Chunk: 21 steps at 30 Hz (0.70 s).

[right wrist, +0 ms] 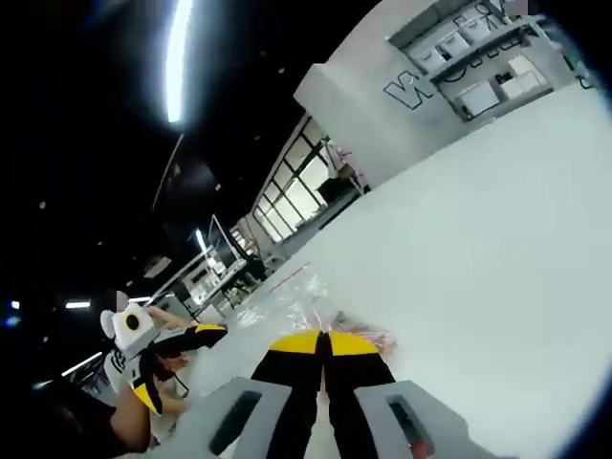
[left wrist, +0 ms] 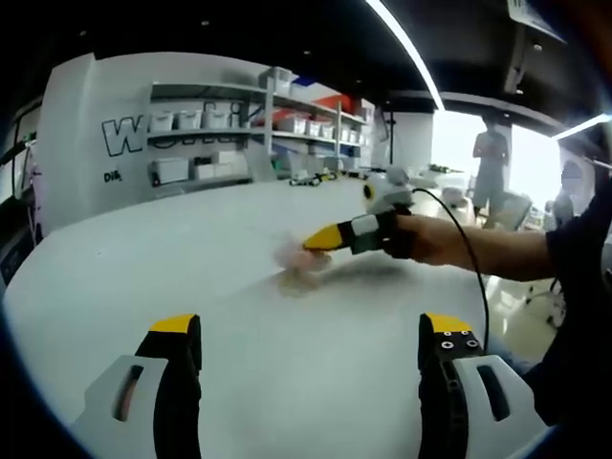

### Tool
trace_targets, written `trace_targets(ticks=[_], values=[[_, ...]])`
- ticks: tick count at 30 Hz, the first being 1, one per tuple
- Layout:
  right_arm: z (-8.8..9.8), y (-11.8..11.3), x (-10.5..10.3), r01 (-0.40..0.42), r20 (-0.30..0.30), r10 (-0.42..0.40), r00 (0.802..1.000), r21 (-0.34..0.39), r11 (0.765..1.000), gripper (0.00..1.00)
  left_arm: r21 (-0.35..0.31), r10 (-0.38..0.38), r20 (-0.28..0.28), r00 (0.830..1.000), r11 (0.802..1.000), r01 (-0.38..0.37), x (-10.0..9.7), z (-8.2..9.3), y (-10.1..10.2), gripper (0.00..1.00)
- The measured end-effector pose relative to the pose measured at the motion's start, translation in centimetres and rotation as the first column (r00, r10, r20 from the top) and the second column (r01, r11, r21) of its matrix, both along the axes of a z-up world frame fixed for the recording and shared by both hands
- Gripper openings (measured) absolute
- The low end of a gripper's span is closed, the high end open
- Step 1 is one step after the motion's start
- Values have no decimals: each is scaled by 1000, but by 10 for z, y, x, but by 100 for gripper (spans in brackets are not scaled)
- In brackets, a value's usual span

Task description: Open the resealable bag by pulling the two sides of the seal apart until the entire bag opening is separated and visibly accessible.

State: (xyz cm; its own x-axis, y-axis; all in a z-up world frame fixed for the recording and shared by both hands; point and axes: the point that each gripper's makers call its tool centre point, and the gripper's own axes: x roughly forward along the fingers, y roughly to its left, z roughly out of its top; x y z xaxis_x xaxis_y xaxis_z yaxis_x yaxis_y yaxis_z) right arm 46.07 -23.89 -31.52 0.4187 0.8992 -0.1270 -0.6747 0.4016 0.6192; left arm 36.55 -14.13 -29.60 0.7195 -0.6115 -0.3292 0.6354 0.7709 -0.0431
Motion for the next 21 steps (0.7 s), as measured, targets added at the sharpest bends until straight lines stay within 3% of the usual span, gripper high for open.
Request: trace_targets(ticks=[21], values=[[4,-10,-29,7,-46,-3,999,87,996,0,-26,-23,19,1000,999,23,14,-2,-20,90]])
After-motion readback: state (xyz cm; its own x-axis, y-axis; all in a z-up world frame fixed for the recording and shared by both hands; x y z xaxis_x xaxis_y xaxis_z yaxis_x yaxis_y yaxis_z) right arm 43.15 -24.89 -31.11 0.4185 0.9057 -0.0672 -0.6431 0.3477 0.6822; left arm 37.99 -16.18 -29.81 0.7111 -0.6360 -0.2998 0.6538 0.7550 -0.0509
